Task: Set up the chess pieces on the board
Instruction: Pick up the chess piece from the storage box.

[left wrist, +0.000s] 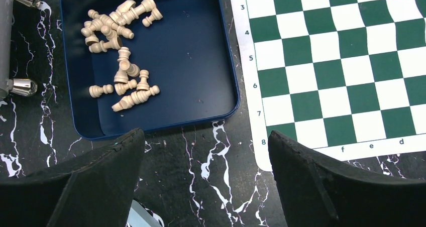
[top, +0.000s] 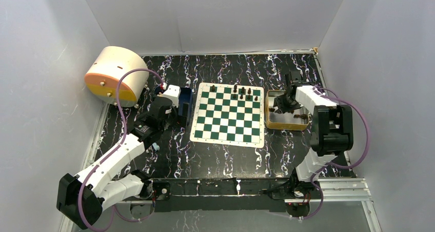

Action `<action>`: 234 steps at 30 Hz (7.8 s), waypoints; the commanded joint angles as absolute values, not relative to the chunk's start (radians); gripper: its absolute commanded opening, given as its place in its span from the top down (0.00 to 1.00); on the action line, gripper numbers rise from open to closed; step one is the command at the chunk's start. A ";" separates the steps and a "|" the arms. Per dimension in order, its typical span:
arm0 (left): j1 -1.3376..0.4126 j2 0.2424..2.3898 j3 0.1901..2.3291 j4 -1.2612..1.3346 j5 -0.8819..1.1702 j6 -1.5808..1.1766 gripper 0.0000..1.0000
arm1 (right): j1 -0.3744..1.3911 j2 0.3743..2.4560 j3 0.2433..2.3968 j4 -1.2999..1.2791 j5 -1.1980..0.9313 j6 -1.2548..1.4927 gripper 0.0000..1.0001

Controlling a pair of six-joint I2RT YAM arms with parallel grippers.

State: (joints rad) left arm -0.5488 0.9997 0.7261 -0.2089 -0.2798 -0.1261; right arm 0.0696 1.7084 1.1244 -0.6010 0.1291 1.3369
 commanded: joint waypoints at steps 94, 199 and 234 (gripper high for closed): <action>-0.543 1.199 0.935 0.087 0.545 -0.636 0.59 | 0.629 1.333 1.044 0.287 -0.531 0.590 0.90; -0.544 1.180 1.148 -0.310 0.488 -0.532 0.58 | 0.667 1.264 0.960 0.262 -0.711 0.187 0.95; -0.544 1.257 1.089 -0.227 0.569 -0.629 0.95 | 0.666 1.302 0.929 0.241 -0.636 0.216 0.90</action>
State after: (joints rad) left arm -0.5426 1.2575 1.0924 -0.2253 0.5335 -0.6182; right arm 0.6624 1.3033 0.9157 0.1902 -0.6651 0.2127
